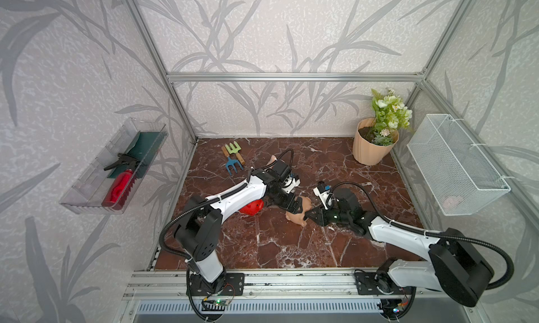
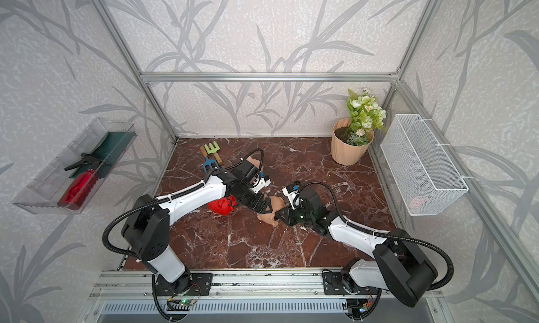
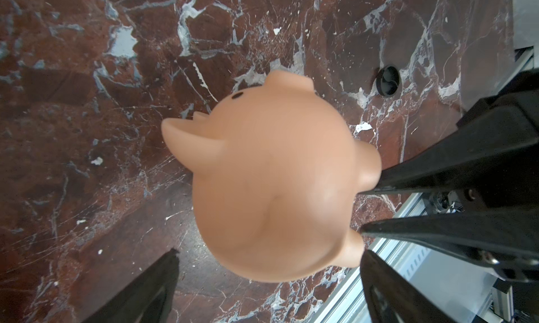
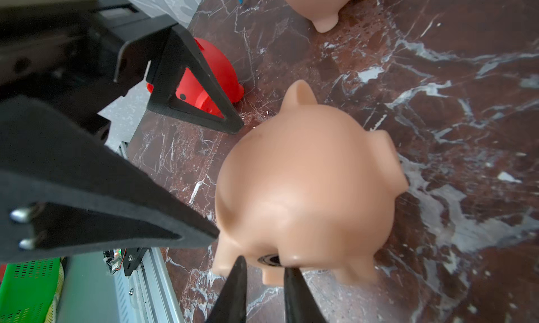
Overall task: Close piggy banks
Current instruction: Screw the knob on the piggy bank, then move the piggy bank to the center of the board.
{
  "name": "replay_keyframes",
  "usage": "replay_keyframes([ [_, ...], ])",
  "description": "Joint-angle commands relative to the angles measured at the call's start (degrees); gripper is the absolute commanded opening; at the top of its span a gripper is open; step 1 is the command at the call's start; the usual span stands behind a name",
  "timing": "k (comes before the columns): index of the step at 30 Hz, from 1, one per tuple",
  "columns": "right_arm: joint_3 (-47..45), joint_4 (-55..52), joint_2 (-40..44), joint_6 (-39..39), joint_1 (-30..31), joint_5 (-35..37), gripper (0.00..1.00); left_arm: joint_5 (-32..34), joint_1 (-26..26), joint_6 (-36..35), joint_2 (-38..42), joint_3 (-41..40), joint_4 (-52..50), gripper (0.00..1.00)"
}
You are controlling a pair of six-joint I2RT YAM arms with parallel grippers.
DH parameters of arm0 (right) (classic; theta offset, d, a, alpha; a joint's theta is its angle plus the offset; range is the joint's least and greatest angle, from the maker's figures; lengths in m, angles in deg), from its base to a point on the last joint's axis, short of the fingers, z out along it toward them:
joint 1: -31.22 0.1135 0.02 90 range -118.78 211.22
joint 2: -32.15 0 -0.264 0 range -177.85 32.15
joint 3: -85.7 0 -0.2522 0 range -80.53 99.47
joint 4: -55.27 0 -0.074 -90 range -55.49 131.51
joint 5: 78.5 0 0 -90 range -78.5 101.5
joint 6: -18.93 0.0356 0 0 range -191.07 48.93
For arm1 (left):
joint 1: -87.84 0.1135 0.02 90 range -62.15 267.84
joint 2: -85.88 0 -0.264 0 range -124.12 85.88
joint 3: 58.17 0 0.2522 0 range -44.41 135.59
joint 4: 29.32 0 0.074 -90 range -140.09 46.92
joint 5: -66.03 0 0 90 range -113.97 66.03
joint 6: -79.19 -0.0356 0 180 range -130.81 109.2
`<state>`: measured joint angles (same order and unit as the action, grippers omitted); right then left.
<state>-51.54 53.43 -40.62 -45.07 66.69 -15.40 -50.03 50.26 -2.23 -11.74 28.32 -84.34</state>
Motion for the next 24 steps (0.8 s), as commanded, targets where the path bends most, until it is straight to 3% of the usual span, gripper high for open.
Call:
replay_keyframes([
  [1,-0.6,-4.3,3.0,-1.8,-0.8,0.6,0.24,2.5,-1.2,-2.9,-1.5,3.0,-3.1,0.96],
  [17,2.5,-21.1,16.9,-2.1,-6.1,6.3,0.22,10.1,-5.1,-1.4,-8.2,8.6,-6.1,0.97],
  [24,2.6,-22.7,21.4,-2.1,-7.2,8.1,0.22,12.3,-5.4,-0.2,-9.9,8.9,-6.2,0.95],
])
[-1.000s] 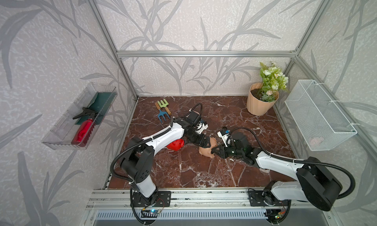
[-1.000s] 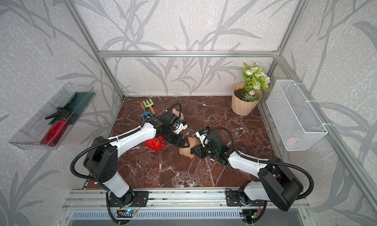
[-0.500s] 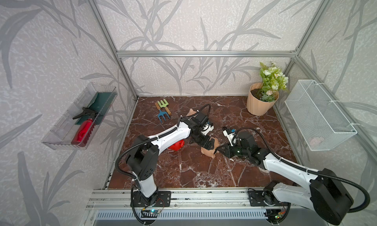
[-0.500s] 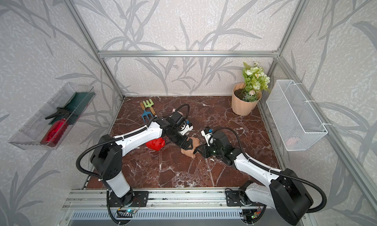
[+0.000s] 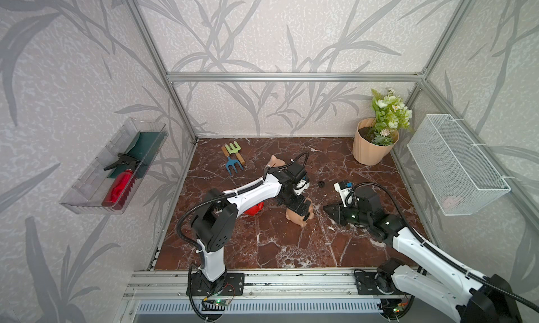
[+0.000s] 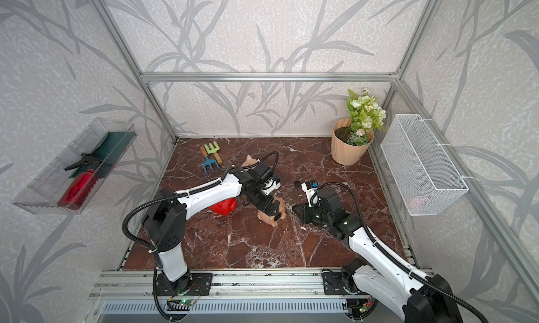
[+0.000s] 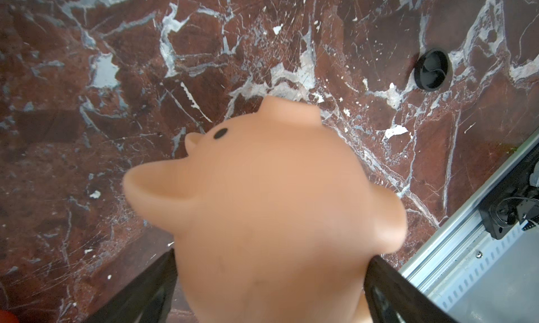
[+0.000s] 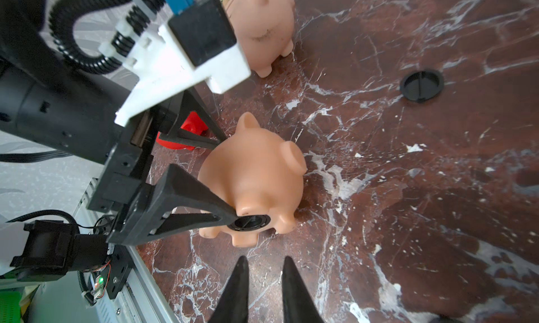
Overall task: Close piggy banks
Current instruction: Move the piggy bank to the center of the board.
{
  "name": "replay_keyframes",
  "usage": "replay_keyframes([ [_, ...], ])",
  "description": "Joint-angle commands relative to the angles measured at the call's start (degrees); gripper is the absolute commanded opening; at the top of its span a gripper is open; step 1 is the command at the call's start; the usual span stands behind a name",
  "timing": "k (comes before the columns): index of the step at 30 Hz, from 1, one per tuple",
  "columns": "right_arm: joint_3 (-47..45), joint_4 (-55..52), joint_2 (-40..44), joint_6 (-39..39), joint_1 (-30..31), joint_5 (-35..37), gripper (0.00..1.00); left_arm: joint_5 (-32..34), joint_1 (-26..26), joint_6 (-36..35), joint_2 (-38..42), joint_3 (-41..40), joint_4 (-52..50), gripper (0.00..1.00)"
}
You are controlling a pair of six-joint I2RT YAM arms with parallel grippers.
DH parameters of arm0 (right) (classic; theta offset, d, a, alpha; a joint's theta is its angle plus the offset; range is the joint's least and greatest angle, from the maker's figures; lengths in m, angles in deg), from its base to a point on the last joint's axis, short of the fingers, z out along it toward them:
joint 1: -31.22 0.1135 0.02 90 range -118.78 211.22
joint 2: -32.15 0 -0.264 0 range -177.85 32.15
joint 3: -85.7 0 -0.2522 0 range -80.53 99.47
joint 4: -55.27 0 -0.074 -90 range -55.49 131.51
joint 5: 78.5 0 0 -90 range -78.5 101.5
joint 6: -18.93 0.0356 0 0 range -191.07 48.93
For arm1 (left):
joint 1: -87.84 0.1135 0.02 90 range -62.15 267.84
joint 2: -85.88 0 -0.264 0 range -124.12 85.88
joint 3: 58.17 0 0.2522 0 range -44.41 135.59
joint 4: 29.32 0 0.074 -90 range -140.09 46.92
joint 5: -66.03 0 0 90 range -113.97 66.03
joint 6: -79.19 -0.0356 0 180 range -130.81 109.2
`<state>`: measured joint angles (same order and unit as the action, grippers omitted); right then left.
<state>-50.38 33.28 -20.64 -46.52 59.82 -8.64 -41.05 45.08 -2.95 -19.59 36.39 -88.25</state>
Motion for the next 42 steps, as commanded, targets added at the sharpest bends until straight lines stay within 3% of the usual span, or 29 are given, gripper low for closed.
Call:
replay_keyframes([
  [1,1.4,-2.7,1.8,-0.6,-0.3,1.4,0.22,4.2,-0.2,0.8,-2.2,0.8,-2.3,0.94],
  [8,1.4,-3.6,2.4,-1.0,-0.7,1.6,0.22,9.3,-0.1,2.4,-4.1,2.7,-1.9,0.9],
  [14,1.9,-4.9,3.3,-1.4,-1.3,1.4,0.22,13.1,0.1,3.4,-8.2,9.1,-2.8,0.88],
  [26,1.8,-8.0,7.7,-2.0,-2.4,1.7,0.22,20.6,3.9,3.1,-23.9,33.0,-9.5,0.87],
  [42,1.2,-8.7,8.0,0.0,-3.7,1.1,0.22,21.8,8.8,4.5,-39.7,58.1,-7.9,0.87],
])
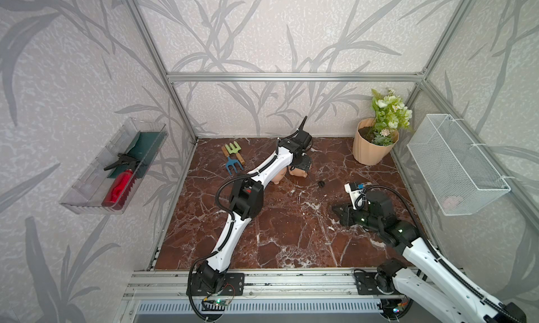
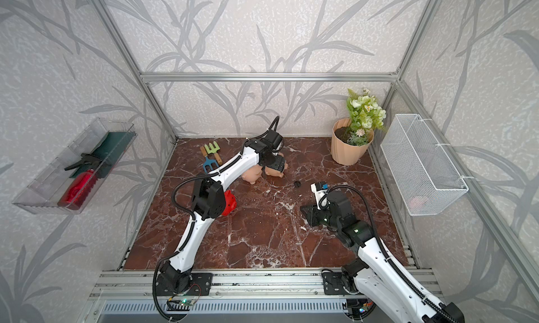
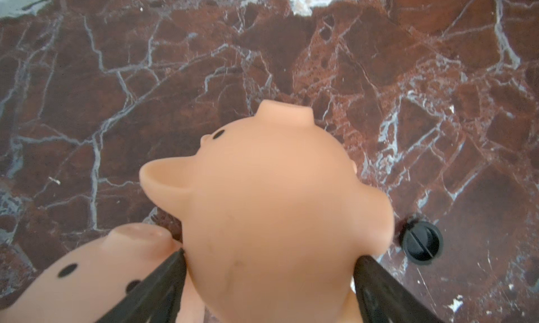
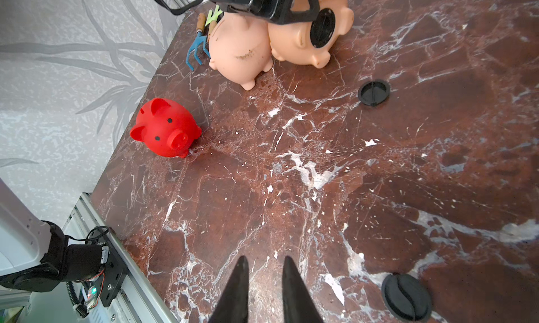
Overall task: Close piggy banks
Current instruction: Move the piggy bank to the center of the board.
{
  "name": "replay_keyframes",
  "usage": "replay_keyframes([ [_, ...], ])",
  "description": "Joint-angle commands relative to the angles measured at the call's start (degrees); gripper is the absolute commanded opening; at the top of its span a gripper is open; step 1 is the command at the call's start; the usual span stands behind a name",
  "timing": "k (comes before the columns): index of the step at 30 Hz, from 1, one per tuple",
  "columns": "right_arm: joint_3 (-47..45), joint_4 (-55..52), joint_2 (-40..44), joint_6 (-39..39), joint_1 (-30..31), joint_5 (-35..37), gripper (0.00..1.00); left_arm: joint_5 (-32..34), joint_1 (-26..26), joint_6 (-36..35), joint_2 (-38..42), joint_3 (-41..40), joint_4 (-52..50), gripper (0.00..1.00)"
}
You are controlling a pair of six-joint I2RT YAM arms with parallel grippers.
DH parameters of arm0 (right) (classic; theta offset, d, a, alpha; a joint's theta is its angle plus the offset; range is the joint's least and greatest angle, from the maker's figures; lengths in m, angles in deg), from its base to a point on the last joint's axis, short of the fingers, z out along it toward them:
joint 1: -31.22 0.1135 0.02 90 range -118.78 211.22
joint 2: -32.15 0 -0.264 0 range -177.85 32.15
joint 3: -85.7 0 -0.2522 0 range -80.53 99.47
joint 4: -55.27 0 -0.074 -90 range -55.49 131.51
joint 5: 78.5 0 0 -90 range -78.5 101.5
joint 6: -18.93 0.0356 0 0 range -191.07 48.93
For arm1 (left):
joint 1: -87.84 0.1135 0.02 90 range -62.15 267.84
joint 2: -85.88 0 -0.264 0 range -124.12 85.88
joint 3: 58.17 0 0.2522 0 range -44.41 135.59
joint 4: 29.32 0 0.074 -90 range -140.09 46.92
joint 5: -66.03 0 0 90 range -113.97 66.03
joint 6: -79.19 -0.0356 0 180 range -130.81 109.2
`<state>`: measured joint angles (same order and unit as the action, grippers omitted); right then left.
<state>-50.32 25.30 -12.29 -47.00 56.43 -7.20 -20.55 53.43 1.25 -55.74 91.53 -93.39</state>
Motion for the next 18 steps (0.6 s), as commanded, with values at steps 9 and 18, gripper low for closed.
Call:
replay_keyframes([
  [9,1.0,-2.6,-1.2,0.4,-0.5,3.7,0.22,-0.5,1.3,-0.6,-4.8,8.4,-3.4,0.97],
  [18,0.8,-6.3,-1.3,1.6,-0.5,7.4,0.26,-2.7,1.3,-0.9,0.9,9.3,-4.3,0.99],
])
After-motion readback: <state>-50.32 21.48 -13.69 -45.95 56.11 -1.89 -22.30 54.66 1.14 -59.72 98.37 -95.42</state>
